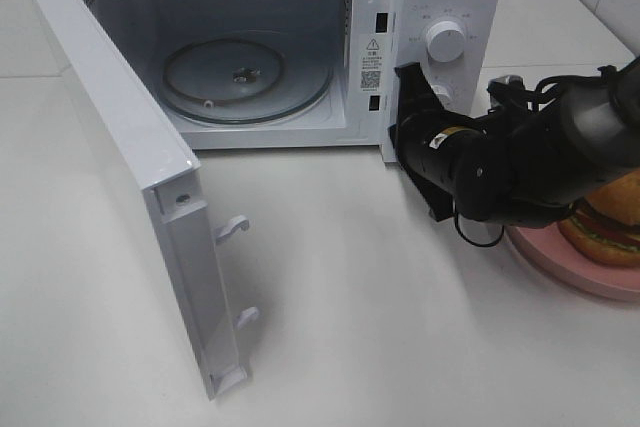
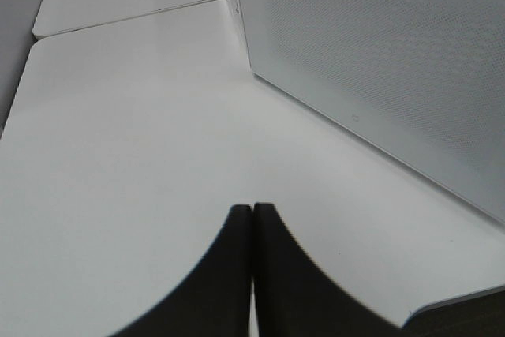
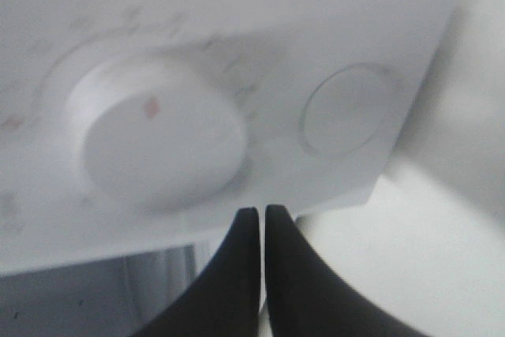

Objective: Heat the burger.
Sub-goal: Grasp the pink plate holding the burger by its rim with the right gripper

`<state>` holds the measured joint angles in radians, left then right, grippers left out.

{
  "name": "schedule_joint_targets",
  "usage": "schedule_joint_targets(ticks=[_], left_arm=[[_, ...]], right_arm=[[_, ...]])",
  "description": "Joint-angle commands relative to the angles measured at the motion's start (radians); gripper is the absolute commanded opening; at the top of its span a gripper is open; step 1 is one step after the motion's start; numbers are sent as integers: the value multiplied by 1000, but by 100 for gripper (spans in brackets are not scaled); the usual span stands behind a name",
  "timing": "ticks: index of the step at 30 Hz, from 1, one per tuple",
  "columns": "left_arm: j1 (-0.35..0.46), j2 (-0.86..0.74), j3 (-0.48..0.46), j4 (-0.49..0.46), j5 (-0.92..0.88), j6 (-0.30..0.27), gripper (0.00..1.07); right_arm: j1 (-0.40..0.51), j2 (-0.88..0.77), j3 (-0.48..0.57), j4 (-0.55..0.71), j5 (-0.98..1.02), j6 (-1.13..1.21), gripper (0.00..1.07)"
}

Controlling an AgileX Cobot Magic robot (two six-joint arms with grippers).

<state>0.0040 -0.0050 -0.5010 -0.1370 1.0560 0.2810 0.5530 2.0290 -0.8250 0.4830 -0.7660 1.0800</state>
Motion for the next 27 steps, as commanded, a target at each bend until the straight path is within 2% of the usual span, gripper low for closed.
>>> schedule_joint_targets(ticks=[1,7,9,12,14,18,19,27], left_arm=[[-2,-20,1,-3,-14,-3,0],[-2,-20,1,-3,-14,-3,0],[-2,-20,1,-3,-14,-3,0],[-2,-20,1,-3,-14,-3,0],[-2,-20,1,-3,-14,-3,0],[-2,-20,1,-3,-14,-3,0],[-2,-20,1,-3,-14,-3,0],[-2,-20,1,-3,-14,-3,0]], right_arm=[[37,-40,39,-48,-26,-15,3],[56,-61,91,-71,-30,-39,4],[56,-63,118,-156,-71,-111,5],[56,-63,122,-190,-87,-132,5],[56,-63,123,-323,-162,-245,6],[56,-63,122,-412,-216,-376,7],[56,-63,122,-455,-226,-472,7],[56,-63,122,-475,-198,-795,9]])
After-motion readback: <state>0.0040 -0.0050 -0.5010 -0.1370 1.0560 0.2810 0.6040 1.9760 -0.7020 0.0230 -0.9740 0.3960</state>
